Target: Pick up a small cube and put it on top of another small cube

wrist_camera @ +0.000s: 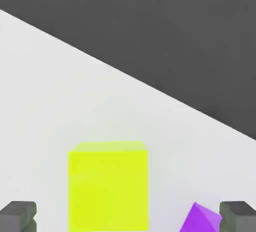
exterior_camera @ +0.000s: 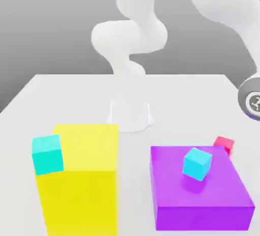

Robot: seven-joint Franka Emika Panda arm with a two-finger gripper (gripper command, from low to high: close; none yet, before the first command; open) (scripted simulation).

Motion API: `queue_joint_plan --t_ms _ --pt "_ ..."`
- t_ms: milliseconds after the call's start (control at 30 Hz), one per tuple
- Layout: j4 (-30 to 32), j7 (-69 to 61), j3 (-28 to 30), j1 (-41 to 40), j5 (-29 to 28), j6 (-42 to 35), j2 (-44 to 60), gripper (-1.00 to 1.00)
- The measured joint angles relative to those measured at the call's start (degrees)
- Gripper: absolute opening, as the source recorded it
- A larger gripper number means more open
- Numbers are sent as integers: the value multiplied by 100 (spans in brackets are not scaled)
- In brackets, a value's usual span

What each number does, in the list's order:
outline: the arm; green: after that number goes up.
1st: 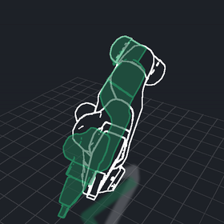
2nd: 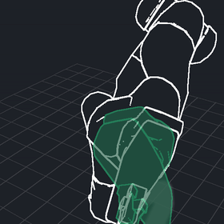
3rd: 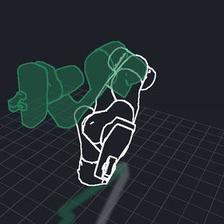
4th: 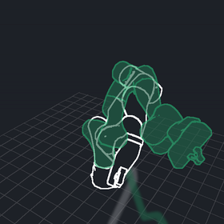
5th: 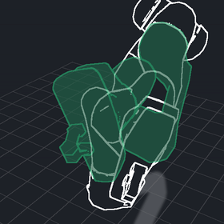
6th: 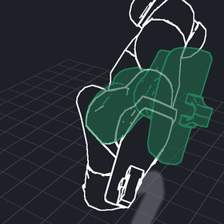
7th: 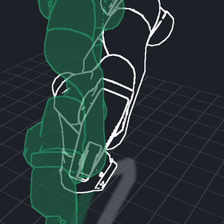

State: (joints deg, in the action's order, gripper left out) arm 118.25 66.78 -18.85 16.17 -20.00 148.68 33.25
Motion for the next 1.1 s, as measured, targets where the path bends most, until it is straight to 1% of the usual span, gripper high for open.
queue_joint_plan --t_ms 33,67,267,400,500,700,867,1100 --pt "-53 65 99 82 -92 150 210 0" --pt "-82 100 152 127 -143 232 324 -100" --pt "-96 109 179 150 -158 280 382 -100" --pt "59 -102 -91 -52 150 -159 -218 -100" --pt "387 -199 -140 -172 232 -427 -768 -100" --pt "1254 -427 -105 -440 408 -727 -1908 -100" --pt "2008 -884 -63 -679 948 -892 -2954 -100" --pt "3065 -1878 293 -629 2180 -1122 -4463 -100"
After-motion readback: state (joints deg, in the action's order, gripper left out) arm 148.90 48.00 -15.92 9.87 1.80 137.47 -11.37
